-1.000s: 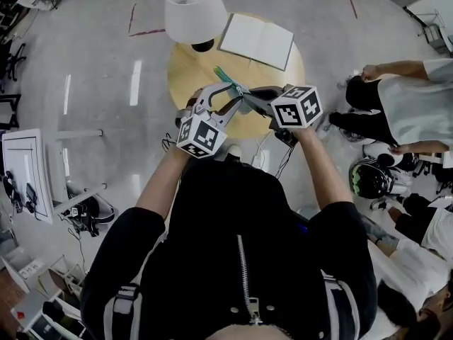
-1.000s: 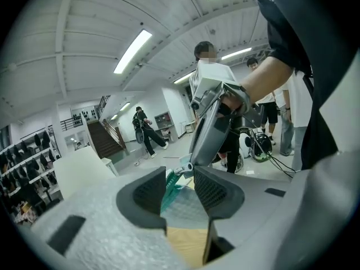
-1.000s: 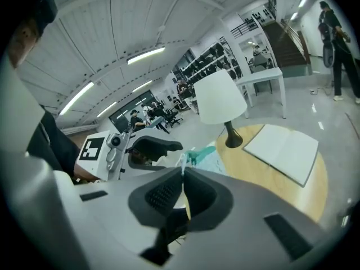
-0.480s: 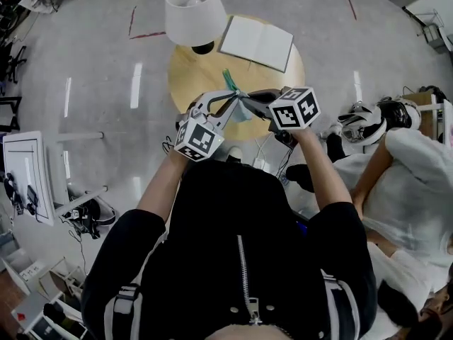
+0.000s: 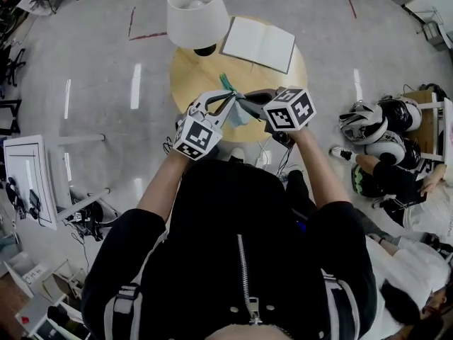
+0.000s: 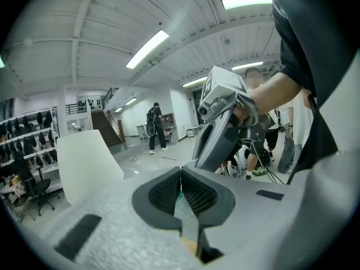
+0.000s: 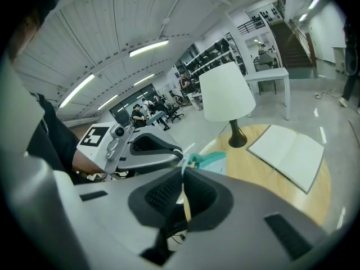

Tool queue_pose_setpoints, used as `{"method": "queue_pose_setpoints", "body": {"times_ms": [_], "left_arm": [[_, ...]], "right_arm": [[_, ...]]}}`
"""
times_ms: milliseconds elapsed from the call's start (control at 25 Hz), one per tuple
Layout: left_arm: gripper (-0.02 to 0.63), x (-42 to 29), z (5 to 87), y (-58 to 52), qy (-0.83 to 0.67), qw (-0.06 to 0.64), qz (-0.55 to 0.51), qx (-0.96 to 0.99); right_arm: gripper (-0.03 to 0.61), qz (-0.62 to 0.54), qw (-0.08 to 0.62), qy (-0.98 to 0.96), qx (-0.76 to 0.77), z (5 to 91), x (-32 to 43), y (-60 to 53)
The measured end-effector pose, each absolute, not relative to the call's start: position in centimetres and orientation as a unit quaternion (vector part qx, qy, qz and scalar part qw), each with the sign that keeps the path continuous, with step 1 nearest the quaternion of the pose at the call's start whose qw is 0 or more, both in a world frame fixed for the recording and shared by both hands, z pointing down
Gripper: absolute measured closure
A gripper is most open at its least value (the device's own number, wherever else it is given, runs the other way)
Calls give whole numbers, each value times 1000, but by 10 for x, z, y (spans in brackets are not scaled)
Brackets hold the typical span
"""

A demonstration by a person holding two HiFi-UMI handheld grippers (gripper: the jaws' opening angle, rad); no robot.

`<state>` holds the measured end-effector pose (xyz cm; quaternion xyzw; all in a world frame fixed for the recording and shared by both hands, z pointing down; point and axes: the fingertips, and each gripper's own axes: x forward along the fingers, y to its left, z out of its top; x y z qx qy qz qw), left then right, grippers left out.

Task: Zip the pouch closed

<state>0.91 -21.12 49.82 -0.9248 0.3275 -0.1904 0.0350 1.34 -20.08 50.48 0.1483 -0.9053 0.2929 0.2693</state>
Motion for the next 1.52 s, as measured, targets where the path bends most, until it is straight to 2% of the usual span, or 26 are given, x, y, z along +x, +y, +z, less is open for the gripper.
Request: {"method": "queue_pose_setpoints", "body": {"times_ms": [1520], "left_arm": [[607, 6, 514, -214, 313, 30, -206, -927]], "right_arm": [[569, 314, 248, -899, 179, 514, 14, -197]]}}
